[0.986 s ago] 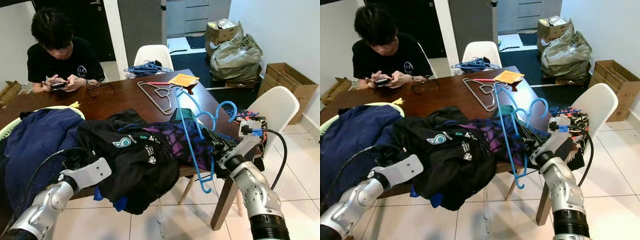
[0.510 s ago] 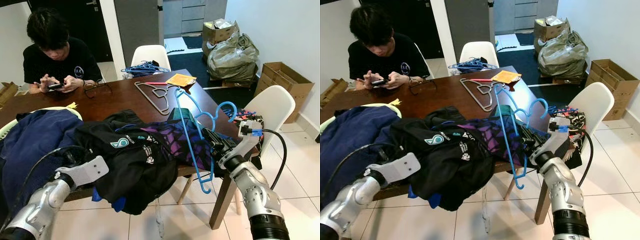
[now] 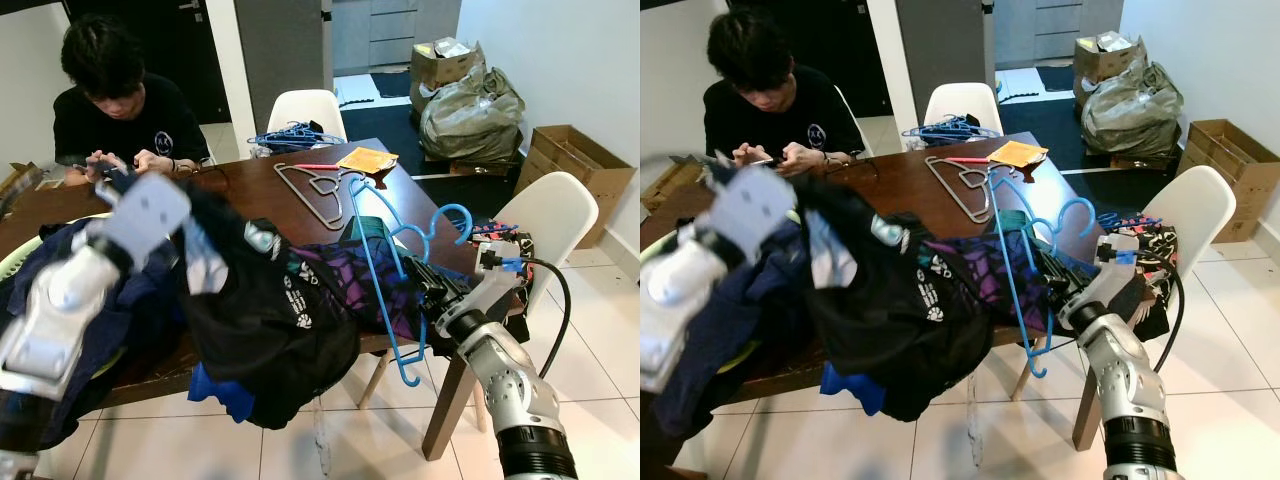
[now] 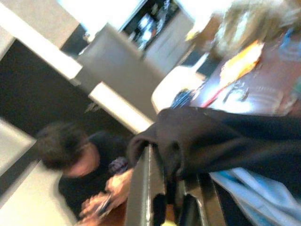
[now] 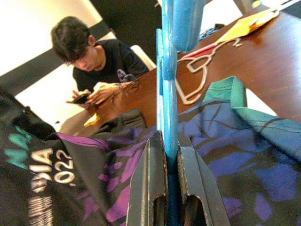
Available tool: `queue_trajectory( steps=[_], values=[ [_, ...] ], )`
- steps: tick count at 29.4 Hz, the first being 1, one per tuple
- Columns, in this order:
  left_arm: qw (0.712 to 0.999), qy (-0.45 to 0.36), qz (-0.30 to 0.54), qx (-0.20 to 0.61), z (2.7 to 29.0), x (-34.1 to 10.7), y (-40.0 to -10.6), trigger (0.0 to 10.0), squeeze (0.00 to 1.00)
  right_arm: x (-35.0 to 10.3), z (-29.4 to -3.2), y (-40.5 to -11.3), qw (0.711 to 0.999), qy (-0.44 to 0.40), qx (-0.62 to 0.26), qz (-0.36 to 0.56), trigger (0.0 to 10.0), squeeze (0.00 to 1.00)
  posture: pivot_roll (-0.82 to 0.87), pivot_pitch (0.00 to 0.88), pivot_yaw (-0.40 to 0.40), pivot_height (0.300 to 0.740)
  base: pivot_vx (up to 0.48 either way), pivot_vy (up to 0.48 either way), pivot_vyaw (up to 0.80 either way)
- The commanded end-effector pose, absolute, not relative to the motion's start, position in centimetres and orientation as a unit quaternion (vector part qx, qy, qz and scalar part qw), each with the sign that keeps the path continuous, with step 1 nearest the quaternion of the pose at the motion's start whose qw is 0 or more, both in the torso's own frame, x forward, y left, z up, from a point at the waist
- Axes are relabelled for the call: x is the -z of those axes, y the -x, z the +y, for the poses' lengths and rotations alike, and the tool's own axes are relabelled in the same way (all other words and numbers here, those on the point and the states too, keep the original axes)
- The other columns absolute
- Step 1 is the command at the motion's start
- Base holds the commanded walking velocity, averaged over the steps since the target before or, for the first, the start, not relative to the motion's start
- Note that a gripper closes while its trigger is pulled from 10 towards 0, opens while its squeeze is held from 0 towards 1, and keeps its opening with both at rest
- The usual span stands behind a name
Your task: Hang hanger
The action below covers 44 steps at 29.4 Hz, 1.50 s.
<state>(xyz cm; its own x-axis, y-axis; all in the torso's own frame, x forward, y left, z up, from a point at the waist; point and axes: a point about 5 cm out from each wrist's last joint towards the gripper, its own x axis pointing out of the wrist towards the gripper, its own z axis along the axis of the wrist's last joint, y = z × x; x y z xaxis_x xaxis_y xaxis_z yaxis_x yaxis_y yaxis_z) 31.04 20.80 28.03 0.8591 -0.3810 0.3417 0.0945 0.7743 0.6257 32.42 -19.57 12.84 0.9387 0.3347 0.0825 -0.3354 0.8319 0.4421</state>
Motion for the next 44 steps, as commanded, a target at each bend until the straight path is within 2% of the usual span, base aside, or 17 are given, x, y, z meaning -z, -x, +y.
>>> queue_trajectory(
  steps=[1,2,3,4,5,8,9,10,11,12,14,19,21,26,31,37,44],
  values=[
    [0.919,-0.294,-0.229,0.131,21.1,-28.3,-30.9,0.0,0.00,-12.9,-19.2,-32.6,0.955,-0.237,-0.180,-0.007,10.0,0.00,-0.02,0.000,0.080,0.731,0.000,0.000,0.00],
    [0.921,-0.244,-0.256,0.165,19.7,-30.2,-30.6,0.0,0.00,-13.0,-19.5,-32.7,0.953,-0.253,-0.167,-0.012,10.0,0.00,-0.02,0.000,0.081,0.731,0.000,0.000,0.00],
    [0.921,-0.244,-0.256,0.165,19.7,-30.2,-30.6,0.0,0.00,-13.0,-19.5,-32.7,0.953,-0.253,-0.167,-0.012,10.0,0.00,-0.02,0.000,0.081,0.731,0.000,0.000,0.00],
    [0.917,-0.197,-0.278,0.208,17.9,-31.5,-30.2,0.4,0.00,-12.9,-19.9,-32.9,0.950,-0.272,-0.151,-0.014,10.0,0.00,-0.01,0.000,0.082,0.731,0.000,0.000,0.00],
    [0.911,-0.145,-0.296,0.247,16.1,-32.3,-29.8,3.7,0.00,-13.0,-20.3,-33.0,0.947,-0.293,-0.134,-0.021,10.0,0.00,-0.01,0.000,0.085,0.731,0.000,0.000,-0.53],
    [0.906,-0.114,-0.304,0.270,15.0,-32.6,-29.4,3.7,0.00,-13.0,-20.6,-33.1,0.944,-0.306,-0.123,-0.026,10.0,0.00,-0.01,0.000,0.085,0.731,0.000,0.000,-0.53],
    [0.902,-0.075,-0.310,0.289,13.5,-32.7,-29.4,8.4,0.00,-12.8,-21.0,-33.1,0.939,-0.326,-0.107,-0.028,10.0,0.00,-0.01,0.000,0.085,0.731,0.000,0.000,-0.80],
    [0.902,-0.075,-0.310,0.289,13.5,-32.7,-29.4,8.4,0.00,-12.8,-21.0,-33.1,0.939,-0.326,-0.107,-0.028,10.0,0.00,-0.01,0.000,0.085,0.731,0.000,0.000,-0.80],
    [0.898,-0.046,-0.311,0.308,11.9,-32.3,-29.6,10.0,0.00,-12.7,-21.5,-33.1,0.934,-0.346,-0.087,-0.033,10.0,0.00,-0.03,0.000,0.096,0.731,0.000,0.000,-0.80],
    [0.898,-0.046,-0.311,0.308,11.9,-32.3,-29.6,10.0,0.00,-12.7,-21.5,-33.1,0.934,-0.346,-0.087,-0.033,10.0,0.00,-0.03,0.000,0.096,0.731,0.000,0.000,-0.80],
    [0.897,-0.024,-0.293,0.331,9.1,-31.0,-30.1,10.0,0.00,-12.5,-22.8,-33.0,0.916,-0.396,-0.035,-0.049,10.0,0.00,-0.04,0.000,0.108,0.731,0.000,0.000,-0.80],
    [0.899,-0.020,-0.278,0.338,8.4,-30.2,-30.2,10.0,0.00,-12.4,-23.7,-32.9,0.908,-0.414,-0.012,-0.060,10.0,0.00,-0.05,0.000,0.116,0.731,0.000,0.000,-0.80],
    [0.911,-0.023,-0.230,0.341,7.6,-27.4,-30.4,10.0,0.00,-12.9,-25.7,-32.5,0.900,-0.426,0.025,-0.091,10.0,0.00,-0.06,0.000,0.126,0.731,0.000,0.000,-0.80],
    [0.921,-0.019,-0.178,0.347,7.0,-24.8,-30.3,10.0,0.00,-14.1,-26.7,-32.6,0.906,-0.406,0.031,-0.112,10.0,0.00,-0.06,0.000,0.125,0.731,0.000,0.000,-0.80],
    [0.923,-0.008,-0.156,0.353,6.6,-23.7,-30.1,10.0,0.00,-16.0,-26.3,-33.4,0.928,-0.352,0.002,-0.121,10.0,0.00,-0.07,0.000,0.113,0.731,0.000,-0.370,-0.80],
    [0.924,-0.002,-0.164,0.346,6.7,-24.0,-30.4,10.0,0.00,-17.5,-25.0,-34.0,0.939,-0.318,-0.031,-0.125,10.0,0.00,-0.08,0.000,0.107,0.731,0.000,-0.465,-0.80],
    [0.923,0.008,-0.172,0.345,6.2,-24.1,-30.3,10.0,0.00,-17.7,-22.9,-34.1,0.970,-0.206,-0.078,-0.100,10.0,0.00,-0.09,0.000,0.092,0.731,0.000,-0.465,-0.80]
  ],
)
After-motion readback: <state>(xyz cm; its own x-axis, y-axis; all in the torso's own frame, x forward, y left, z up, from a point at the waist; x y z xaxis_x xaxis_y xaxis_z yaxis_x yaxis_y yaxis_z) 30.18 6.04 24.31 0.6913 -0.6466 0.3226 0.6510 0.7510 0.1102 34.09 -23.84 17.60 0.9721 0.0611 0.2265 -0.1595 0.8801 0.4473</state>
